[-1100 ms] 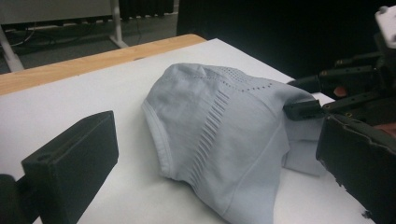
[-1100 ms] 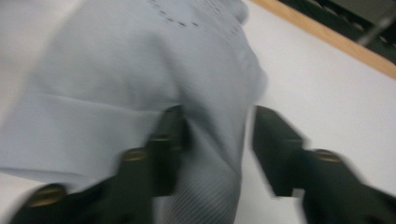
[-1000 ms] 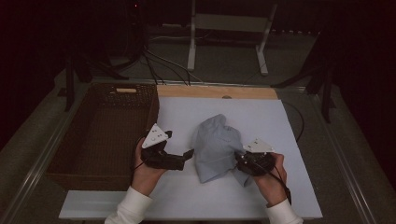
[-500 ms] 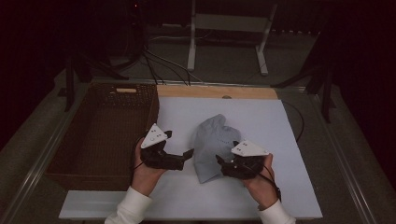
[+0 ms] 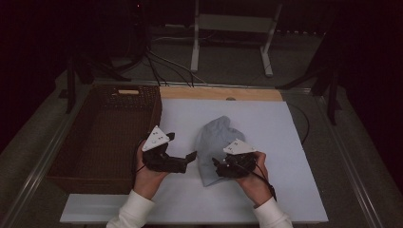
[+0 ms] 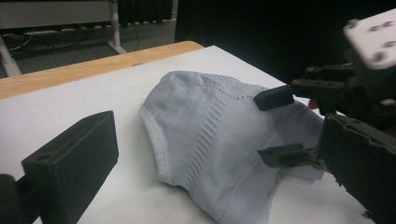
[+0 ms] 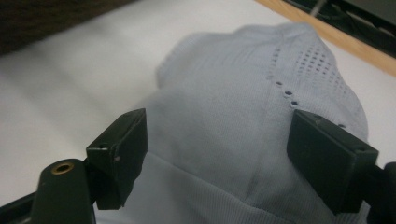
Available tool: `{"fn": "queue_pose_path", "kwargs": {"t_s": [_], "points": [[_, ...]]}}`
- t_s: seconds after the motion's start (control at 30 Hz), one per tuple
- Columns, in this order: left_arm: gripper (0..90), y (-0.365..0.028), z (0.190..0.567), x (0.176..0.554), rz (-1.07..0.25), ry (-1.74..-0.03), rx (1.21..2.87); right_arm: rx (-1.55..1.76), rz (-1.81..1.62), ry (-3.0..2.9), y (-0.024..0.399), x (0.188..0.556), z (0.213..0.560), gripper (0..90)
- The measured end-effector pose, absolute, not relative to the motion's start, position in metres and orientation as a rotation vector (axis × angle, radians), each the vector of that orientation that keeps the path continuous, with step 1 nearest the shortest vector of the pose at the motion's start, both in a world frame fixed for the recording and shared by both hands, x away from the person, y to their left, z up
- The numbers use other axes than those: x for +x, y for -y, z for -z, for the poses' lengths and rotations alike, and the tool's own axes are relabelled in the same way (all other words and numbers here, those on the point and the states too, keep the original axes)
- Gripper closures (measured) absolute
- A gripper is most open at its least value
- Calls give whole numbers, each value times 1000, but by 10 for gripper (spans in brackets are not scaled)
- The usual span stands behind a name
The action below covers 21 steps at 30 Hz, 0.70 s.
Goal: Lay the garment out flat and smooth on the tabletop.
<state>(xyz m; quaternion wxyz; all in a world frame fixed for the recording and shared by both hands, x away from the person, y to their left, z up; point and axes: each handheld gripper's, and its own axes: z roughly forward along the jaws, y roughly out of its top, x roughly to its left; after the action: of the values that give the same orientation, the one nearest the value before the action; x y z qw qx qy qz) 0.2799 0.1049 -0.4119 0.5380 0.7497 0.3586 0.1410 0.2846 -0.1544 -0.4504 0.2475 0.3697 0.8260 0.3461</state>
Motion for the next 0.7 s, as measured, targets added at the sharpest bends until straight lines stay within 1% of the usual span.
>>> {"fn": "queue_pose_path", "kwargs": {"t_s": [0.2, 0.4, 0.53, 0.57, 0.63, 0.7], "points": [[1, -105, 412, 280, -334, -854, 1780, 1069, -893, -2249, 163, 297, 459, 214], [1, -105, 412, 280, -333, -855, 1779, 1097, -832, -2264, 161, 303, 466, 277], [1, -106, 412, 280, -332, -856, 1776, 1118, -804, -2268, 161, 308, 472, 349], [1, -107, 412, 280, -332, -856, 1775, 1125, -805, -2270, 161, 309, 473, 381], [1, -107, 412, 280, -332, -854, 1775, 1133, -805, -2268, 162, 309, 473, 473], [1, -106, 412, 280, -331, -853, 1775, 1147, -814, -2267, 163, 309, 472, 534]]}}
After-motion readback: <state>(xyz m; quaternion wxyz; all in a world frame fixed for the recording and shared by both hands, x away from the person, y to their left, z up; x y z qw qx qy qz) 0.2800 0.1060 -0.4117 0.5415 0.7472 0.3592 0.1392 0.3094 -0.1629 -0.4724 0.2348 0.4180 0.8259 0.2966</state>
